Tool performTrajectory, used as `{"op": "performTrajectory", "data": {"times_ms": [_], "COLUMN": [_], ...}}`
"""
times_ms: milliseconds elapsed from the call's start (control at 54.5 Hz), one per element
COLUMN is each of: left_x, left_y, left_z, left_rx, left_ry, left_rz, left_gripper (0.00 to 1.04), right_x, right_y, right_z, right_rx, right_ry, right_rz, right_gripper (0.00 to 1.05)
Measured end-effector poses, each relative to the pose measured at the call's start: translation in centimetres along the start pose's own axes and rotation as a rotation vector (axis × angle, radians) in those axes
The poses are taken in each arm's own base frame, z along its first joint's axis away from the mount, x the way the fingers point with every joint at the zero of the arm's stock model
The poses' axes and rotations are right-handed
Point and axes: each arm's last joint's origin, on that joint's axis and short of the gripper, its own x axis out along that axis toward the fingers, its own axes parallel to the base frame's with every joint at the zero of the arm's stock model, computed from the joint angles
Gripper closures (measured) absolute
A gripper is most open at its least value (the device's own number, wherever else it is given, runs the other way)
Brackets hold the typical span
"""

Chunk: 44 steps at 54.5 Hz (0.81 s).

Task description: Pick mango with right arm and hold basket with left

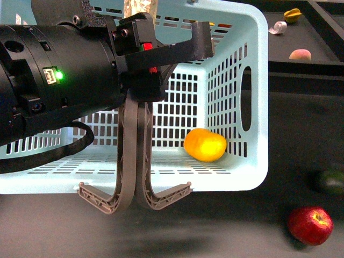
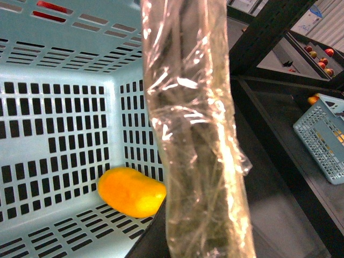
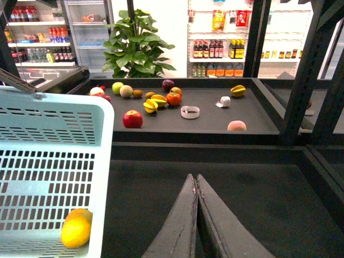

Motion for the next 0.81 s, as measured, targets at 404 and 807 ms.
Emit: {"op": "performTrajectory", "data": {"times_ms": [404,807], "left_x": [0.0,1.0], "left_y": [0.0,0.1], "left_z": [0.0,0.7], "left_rx": [0.000,0.180], "left_ry": [0.000,-0.114], "left_rz": [0.000,0.316], "left_gripper": [0.99,0.99], "right_x": [0.0,0.0], "right_y": [0.0,0.0], "right_z": [0.0,0.0], "right_rx": [-0.002,-0.001], "right_ry": [0.000,0.000], "right_rz": [0.000,0.000], "right_gripper": [0.44,0.08]}}
